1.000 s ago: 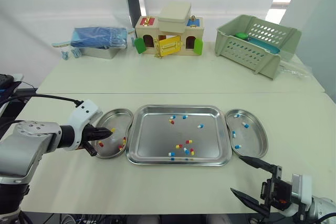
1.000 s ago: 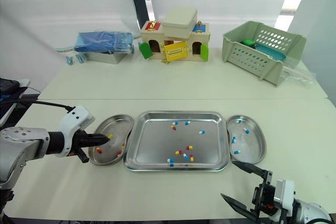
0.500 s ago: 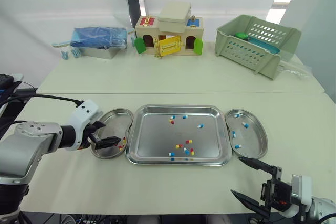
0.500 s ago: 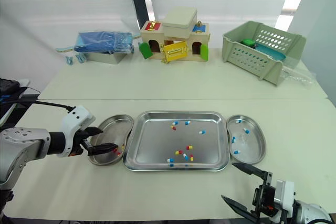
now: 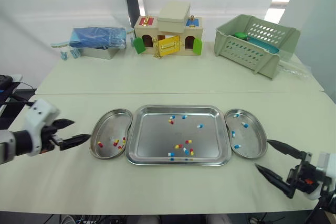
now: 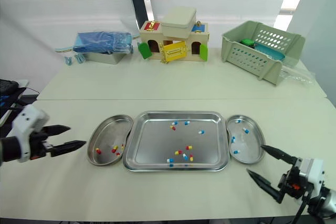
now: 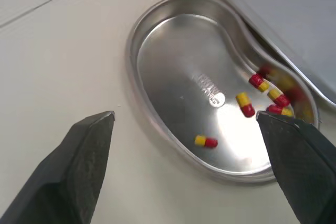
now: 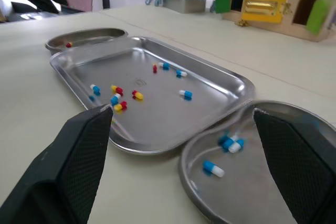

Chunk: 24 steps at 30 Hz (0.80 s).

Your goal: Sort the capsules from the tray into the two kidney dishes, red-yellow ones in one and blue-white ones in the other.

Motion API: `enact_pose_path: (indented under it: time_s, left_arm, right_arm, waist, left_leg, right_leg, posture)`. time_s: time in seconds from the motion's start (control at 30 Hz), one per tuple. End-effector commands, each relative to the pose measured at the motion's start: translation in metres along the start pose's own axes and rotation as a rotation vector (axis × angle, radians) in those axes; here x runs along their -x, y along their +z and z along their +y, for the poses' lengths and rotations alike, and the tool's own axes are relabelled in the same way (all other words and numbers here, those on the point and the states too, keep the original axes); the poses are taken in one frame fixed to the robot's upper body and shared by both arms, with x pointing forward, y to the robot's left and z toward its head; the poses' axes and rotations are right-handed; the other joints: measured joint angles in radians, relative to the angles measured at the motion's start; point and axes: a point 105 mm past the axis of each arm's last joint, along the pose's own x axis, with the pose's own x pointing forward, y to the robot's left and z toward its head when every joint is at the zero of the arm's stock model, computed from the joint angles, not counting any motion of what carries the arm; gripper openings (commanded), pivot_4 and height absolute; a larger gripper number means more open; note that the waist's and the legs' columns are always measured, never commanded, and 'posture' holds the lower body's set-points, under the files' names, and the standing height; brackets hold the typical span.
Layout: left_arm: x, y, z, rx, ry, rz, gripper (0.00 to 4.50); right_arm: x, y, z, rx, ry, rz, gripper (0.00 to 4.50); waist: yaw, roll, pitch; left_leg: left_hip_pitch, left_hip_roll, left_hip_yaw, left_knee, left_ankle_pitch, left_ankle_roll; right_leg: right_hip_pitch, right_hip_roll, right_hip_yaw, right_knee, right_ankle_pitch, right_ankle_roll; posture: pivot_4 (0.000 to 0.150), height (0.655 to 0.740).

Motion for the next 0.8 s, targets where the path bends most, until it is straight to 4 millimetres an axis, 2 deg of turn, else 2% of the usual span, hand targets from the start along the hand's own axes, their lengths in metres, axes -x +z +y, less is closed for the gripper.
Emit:
enact_pose_path:
  time_s: [0.03,0.17,0.33,0.57,0.8]
  left_arm:
    - [0.026,0.002,0.022,-0.042,0.086,-0.021,4.47]
    - [0.04,-0.015,0.041,-0.034,0.163,0.012,4.47]
    - [0.044,-0.023,0.05,-0.017,0.198,0.002,4.47]
    - [0.043,-0.036,0.05,0.007,0.199,0.011,4.47]
    - [0.042,-0.038,0.049,0.013,0.194,0.011,4.47]
  right_arm:
    - [0.017,0.003,-0.025,0.026,-0.063,0.077,4.5]
    - [0.03,0.004,-0.06,0.037,-0.168,0.153,4.5]
    - [0.043,-0.01,-0.083,0.02,-0.199,0.341,4.5]
    - [0.059,-0.017,-0.1,0.004,-0.258,0.413,4.5]
    - [0.06,-0.019,-0.099,-0.103,-0.225,0.434,4.5]
  waist:
    - [0.0,0.0,0.0]
    - [-0.001,0.0,0.0]
    - [-0.002,0.0,0.0]
    - [-0.006,0.0,0.0]
    - [-0.015,0.0,0.0]
  left_leg:
    - [0.0,0.0,0.0,0.0,0.0,0.0]
    - [0.0,0.0,0.001,0.0,0.0,0.0]
    - [-0.001,0.0,0.001,0.0,0.0,0.0]
    - [-0.001,0.0,0.002,-0.001,0.0,0.0]
    - [-0.001,0.0,0.002,-0.001,0.0,0.0]
  right_leg:
    - [0.0,0.0,0.0,0.0,0.0,0.0]
    - [0.0,-0.001,0.001,0.0,0.0,0.0]
    - [-0.001,-0.001,0.0,0.0,0.0,0.0]
    - [-0.002,-0.001,0.001,0.0,0.0,0.0]
    - [-0.002,0.0,0.001,0.0,0.0,0.0]
  posture:
    - [0.15,0.74]
    - [0.15,0.74]
    - [0.15,0.74]
    - [0.15,0.74]
    - [0.15,0.74]
